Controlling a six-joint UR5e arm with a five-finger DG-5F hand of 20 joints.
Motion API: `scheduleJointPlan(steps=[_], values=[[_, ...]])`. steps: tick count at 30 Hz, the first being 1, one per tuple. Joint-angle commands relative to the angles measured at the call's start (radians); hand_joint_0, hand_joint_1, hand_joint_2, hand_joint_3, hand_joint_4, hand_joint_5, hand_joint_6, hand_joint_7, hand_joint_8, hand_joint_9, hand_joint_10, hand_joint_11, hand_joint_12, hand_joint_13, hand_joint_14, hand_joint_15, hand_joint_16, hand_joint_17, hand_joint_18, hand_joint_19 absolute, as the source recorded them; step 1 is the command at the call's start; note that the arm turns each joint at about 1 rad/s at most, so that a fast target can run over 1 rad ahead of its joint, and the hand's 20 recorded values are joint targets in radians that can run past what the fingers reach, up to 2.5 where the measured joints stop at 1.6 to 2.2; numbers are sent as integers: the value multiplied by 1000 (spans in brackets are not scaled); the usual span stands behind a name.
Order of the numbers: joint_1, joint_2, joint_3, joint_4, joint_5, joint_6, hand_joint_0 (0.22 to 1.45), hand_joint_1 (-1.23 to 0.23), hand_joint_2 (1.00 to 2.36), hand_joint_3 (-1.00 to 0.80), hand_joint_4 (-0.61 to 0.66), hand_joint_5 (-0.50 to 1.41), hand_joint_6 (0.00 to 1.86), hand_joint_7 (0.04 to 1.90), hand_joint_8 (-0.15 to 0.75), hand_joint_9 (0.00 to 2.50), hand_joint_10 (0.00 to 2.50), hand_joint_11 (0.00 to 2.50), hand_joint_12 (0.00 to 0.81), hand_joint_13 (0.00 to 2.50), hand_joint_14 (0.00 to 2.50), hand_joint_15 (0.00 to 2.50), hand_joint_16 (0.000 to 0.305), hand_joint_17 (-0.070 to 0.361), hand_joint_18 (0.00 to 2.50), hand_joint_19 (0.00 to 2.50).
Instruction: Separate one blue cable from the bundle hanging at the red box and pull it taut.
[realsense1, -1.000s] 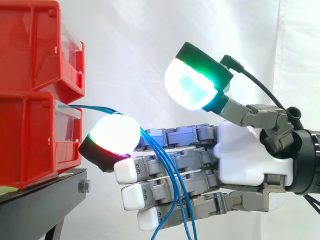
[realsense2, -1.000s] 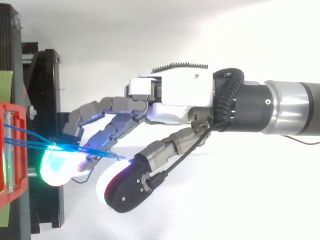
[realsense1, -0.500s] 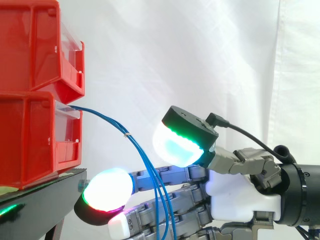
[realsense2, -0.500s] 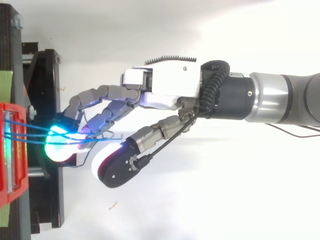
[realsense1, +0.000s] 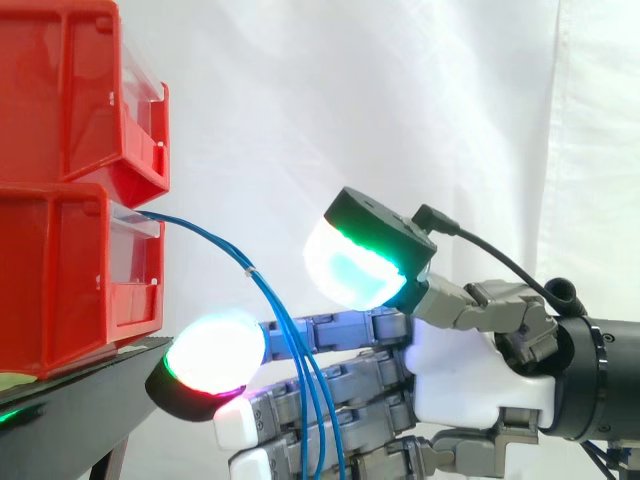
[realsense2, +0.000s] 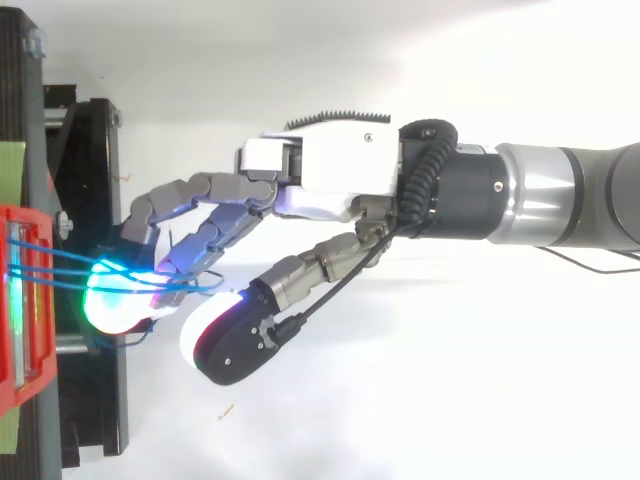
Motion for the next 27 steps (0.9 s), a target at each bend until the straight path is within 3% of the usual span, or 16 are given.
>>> scheduleJointPlan(steps=[1,13,27], values=[[0,0,0,13,-3,4,585,-623,1000,-500,208,-138,502,1002,233,730,7,278,292,778,13,370,36,81,613,333],[-13,2,10,5,-31,6,601,-624,1000,-495,201,-131,502,1055,237,747,8,306,292,804,15,387,36,81,634,356],[-48,2,8,-27,-52,-2,605,-642,1000,-494,202,-130,502,1067,235,758,10,307,296,824,14,404,36,81,649,366]])
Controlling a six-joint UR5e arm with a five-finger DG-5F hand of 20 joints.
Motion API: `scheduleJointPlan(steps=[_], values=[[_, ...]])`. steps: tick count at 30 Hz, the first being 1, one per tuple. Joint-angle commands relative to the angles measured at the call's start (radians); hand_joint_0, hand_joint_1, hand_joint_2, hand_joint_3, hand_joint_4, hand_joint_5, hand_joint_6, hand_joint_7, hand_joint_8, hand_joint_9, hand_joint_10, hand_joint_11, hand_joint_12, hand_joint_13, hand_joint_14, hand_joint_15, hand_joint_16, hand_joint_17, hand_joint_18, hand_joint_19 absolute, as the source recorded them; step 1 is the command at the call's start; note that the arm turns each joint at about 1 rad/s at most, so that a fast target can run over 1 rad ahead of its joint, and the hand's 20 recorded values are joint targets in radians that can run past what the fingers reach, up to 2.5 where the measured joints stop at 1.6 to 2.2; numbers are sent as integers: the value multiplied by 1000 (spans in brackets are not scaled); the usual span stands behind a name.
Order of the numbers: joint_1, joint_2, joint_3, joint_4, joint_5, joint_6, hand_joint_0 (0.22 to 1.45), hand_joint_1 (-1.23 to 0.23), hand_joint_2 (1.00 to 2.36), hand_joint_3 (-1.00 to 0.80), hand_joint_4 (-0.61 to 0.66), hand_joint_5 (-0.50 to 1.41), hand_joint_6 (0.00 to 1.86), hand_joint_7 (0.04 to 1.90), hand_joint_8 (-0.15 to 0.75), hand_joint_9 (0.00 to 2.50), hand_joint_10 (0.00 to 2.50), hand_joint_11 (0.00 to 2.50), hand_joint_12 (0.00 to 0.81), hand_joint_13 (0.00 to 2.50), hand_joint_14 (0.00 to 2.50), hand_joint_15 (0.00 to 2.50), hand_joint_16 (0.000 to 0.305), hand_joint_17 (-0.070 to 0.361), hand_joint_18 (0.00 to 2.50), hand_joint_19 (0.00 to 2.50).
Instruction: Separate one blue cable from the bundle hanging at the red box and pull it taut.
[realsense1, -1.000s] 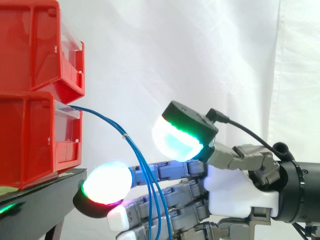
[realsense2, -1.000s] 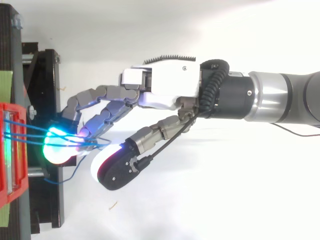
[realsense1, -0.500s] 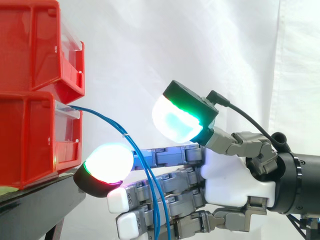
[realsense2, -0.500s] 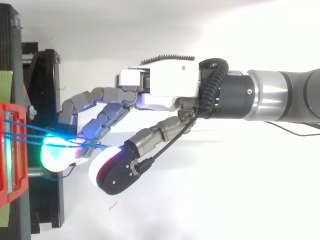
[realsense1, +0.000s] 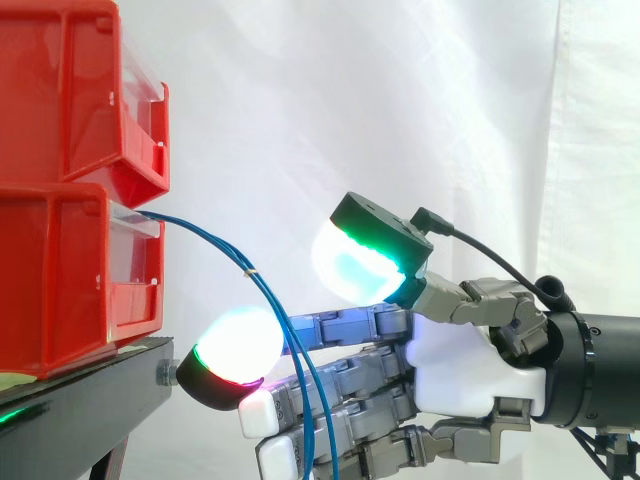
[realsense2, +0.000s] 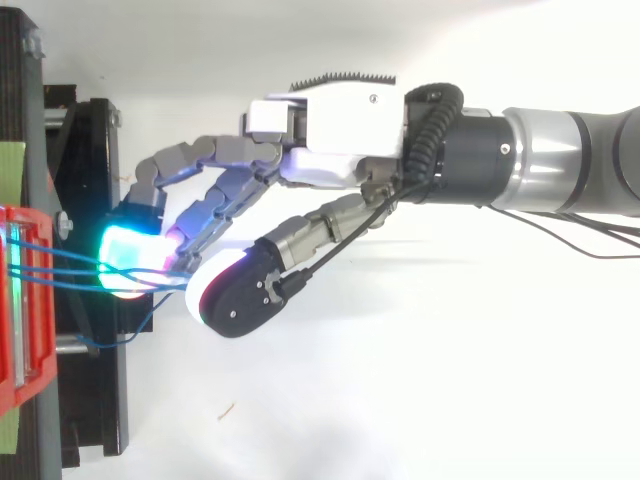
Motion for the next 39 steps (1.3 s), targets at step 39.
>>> scheduleJointPlan(steps=[39], values=[[11,2,1,2,-23,-12,630,-647,1005,-434,166,-111,501,1202,234,779,8,341,293,843,15,423,37,83,685,385]])
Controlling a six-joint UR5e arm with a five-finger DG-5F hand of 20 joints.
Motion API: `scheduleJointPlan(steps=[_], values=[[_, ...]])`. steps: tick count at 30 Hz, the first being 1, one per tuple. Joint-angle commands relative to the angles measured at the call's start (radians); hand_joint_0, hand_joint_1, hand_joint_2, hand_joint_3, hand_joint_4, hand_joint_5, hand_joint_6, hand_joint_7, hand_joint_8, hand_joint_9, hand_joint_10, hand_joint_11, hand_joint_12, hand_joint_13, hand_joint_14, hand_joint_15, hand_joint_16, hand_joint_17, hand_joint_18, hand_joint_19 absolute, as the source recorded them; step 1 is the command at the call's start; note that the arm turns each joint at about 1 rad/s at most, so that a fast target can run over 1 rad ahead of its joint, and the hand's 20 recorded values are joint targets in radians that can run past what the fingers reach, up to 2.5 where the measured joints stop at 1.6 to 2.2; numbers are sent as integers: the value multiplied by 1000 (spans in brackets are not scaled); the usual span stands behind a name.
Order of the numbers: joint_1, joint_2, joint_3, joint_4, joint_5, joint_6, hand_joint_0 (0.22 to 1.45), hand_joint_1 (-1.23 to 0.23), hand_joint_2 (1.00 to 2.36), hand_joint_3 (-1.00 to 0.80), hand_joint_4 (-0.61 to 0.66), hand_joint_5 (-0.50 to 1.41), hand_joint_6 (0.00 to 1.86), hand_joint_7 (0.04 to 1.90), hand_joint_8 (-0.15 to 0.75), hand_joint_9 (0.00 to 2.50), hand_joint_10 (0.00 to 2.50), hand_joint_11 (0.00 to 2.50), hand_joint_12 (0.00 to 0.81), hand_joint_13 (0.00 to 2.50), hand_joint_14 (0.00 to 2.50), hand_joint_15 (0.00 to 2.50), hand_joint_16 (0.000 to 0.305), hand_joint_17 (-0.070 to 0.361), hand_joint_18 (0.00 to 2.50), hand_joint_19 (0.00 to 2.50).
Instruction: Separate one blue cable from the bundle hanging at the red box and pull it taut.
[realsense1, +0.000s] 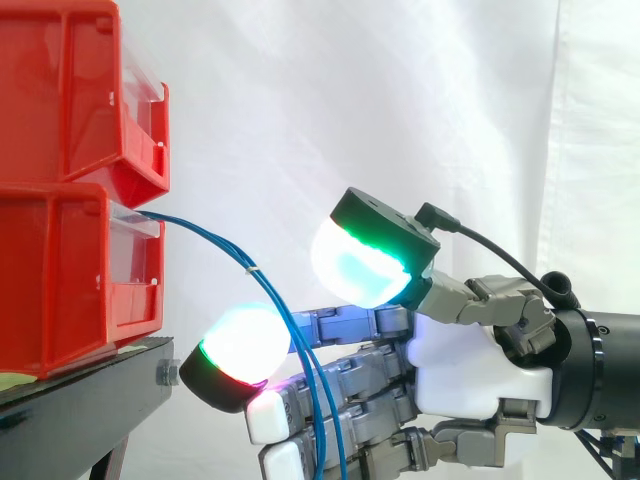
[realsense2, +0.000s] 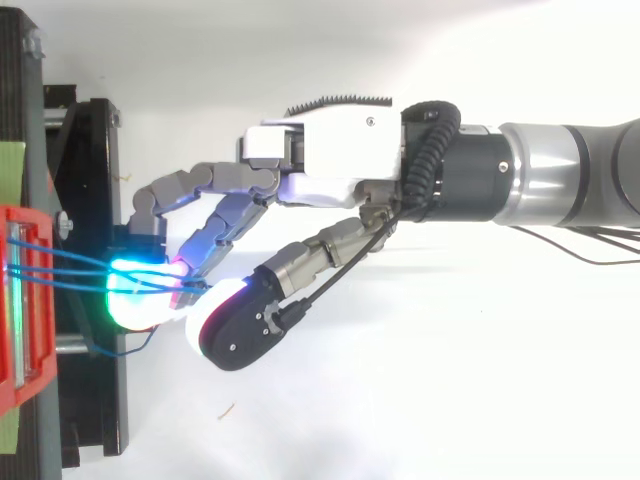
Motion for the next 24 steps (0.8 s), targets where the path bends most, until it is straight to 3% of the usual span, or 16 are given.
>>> scheduleJointPlan(steps=[1,5,15,24], values=[[-2,3,1,-3,-7,-1,630,-645,1004,-434,166,-110,501,1205,235,780,8,341,293,842,15,425,37,83,686,386],[-4,28,1,-26,-8,-17,629,-647,1004,-429,151,-108,500,1230,235,784,8,345,293,845,16,424,37,83,689,386],[-7,29,1,-43,-8,-20,651,-600,1008,-386,131,-109,533,1242,237,794,8,352,290,853,17,431,37,83,690,402],[-11,39,4,-47,-8,-23,598,-473,1000,-500,142,-109,556,1221,244,816,11,366,295,855,16,444,38,85,683,411]])
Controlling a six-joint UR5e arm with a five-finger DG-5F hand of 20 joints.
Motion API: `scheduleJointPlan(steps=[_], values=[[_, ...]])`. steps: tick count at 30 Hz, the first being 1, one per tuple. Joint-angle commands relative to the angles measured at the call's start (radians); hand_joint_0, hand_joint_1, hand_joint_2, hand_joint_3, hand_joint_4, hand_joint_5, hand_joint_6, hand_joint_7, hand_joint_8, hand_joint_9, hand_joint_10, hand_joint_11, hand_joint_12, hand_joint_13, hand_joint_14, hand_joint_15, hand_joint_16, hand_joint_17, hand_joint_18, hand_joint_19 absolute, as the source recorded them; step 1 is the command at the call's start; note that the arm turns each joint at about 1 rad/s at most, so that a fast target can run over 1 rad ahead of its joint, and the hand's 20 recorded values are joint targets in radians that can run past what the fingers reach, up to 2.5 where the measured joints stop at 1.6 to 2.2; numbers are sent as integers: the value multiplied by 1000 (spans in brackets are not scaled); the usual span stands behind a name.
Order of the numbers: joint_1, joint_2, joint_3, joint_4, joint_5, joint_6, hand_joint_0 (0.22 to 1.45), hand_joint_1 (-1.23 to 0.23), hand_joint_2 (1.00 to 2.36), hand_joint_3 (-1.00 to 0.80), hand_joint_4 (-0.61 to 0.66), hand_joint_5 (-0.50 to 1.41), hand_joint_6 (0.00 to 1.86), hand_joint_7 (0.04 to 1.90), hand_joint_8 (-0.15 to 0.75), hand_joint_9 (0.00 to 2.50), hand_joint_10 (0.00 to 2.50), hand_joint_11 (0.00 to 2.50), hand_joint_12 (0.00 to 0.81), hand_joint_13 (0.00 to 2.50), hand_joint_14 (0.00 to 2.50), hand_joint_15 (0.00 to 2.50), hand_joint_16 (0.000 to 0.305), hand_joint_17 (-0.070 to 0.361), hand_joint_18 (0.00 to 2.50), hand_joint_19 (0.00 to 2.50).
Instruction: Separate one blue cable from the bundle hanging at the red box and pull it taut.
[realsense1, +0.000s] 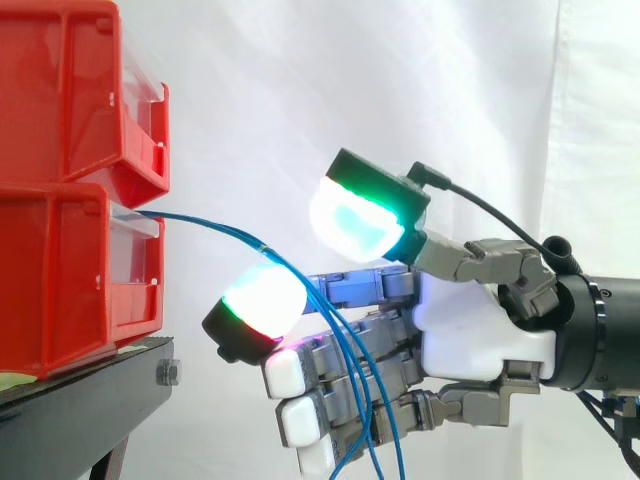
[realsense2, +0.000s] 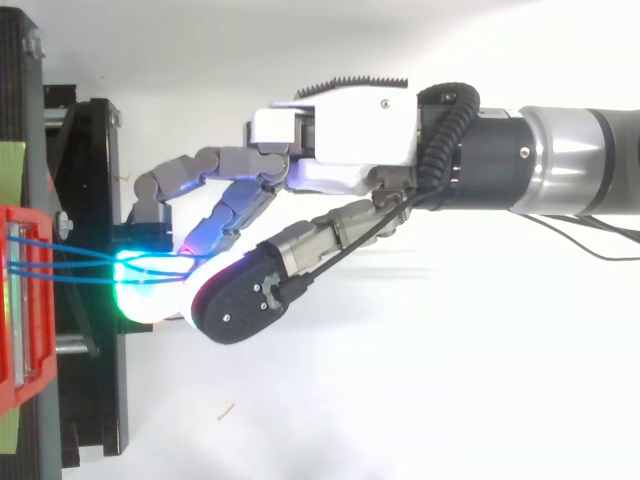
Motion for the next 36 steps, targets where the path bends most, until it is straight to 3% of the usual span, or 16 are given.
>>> scheduleJointPlan(steps=[1,9,13,20,24,27,36], values=[[-3,5,1,-4,0,-2,612,-427,1000,-500,138,-106,562,1228,246,827,9,367,292,859,18,445,38,85,681,418],[-6,7,1,-12,2,-21,658,-499,1011,-322,129,-104,571,1236,249,840,9,379,298,874,17,453,38,85,688,429],[-9,7,-1,-12,3,-31,683,-667,1012,-174,129,-124,611,1153,254,840,11,383,309,887,15,448,39,89,722,409],[-14,5,1,-12,3,-53,690,-736,1013,-155,126,-166,724,1015,257,836,11,427,306,898,15,452,40,89,753,413],[-17,5,1,-12,3,-67,633,-645,1011,-256,139,-171,738,975,256,838,12,446,310,900,16,463,41,92,750,432],[-17,5,1,-12,5,-87,625,-447,1008,-256,134,-153,714,1009,271,857,11,442,325,884,15,475,45,102,705,470],[-17,7,1,-12,5,-97,591,-375,1005,-374,135,-136,653,1123,278,863,12,454,334,875,17,482,47,105,672,498]])
